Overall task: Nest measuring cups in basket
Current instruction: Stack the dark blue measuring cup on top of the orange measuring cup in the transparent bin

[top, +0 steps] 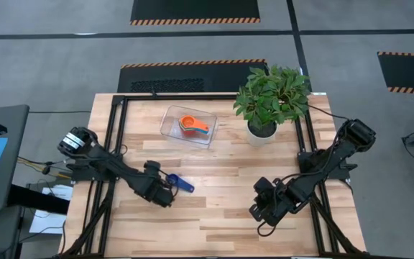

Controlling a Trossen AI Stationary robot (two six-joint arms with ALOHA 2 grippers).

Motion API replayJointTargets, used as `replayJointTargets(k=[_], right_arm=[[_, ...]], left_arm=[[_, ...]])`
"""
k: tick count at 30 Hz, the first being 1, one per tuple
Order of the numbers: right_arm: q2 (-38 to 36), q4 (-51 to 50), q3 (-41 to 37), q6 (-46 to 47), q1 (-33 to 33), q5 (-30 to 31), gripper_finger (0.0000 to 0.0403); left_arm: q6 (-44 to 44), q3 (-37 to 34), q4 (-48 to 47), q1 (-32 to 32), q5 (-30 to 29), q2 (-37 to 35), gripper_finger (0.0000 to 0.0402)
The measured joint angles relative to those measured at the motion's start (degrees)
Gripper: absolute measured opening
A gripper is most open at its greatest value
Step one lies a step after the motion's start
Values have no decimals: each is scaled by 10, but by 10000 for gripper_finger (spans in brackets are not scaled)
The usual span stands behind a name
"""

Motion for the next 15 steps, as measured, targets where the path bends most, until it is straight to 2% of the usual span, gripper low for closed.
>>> replayJointTargets(k=[4,7,12,15], right_arm=[[0,-1,0,0,0,0,56],[0,-1,0,-14,0,0,56],[0,-1,0,-29,0,0,56],[0,-1,0,-29,0,0,56]], left_arm=[[-4,-20,50,33,-17,0,0],[65,-20,128,59,-35,0,0],[232,-19,364,83,-4,0,0],[234,4,379,81,-42,0,0]])
